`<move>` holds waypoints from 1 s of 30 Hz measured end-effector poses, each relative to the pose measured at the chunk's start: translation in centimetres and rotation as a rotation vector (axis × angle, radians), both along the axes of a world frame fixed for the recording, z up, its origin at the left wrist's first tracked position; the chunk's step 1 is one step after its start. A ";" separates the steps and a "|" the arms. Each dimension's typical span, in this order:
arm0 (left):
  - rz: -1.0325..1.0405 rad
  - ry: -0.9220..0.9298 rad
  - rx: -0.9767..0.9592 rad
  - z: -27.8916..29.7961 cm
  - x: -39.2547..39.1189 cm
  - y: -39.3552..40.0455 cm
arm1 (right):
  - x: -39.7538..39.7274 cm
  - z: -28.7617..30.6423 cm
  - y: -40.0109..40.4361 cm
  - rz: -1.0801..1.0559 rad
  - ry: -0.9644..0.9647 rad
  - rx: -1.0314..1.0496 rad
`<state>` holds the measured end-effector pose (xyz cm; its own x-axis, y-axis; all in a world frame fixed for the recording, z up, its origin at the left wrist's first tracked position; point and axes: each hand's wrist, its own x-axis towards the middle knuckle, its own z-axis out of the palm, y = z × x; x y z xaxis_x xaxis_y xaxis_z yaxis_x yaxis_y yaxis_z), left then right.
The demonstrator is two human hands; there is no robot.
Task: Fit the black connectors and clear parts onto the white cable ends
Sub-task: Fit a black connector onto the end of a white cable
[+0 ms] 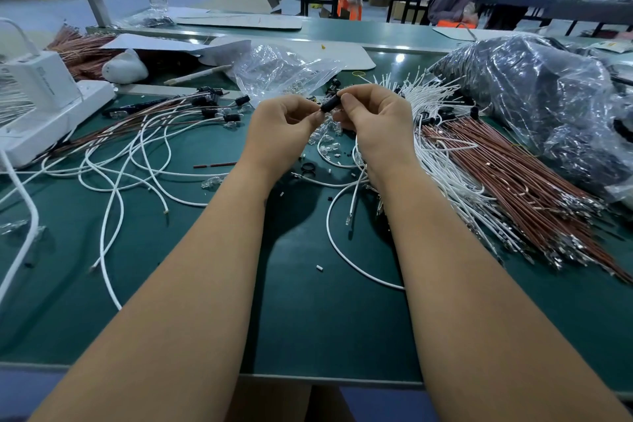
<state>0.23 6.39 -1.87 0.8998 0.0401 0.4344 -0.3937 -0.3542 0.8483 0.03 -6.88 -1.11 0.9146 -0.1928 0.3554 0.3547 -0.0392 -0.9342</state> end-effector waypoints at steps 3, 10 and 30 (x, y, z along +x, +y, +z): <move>-0.021 0.028 -0.038 -0.1 0.1 0.1 | -0.1 0.1 0.0 -0.021 -0.016 -0.021; -0.023 0.084 -0.056 -0.4 0.4 0.3 | -0.3 0.3 0.0 -0.114 -0.092 -0.168; -0.038 0.083 -0.095 0.2 -0.3 -0.2 | -0.3 0.1 0.3 -0.168 -0.091 -0.268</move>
<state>-0.04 6.20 -1.65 0.9341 0.0430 0.3544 -0.3324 -0.2574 0.9073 -0.27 -6.55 -0.96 0.8401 -0.2267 0.4927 0.4042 -0.3440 -0.8475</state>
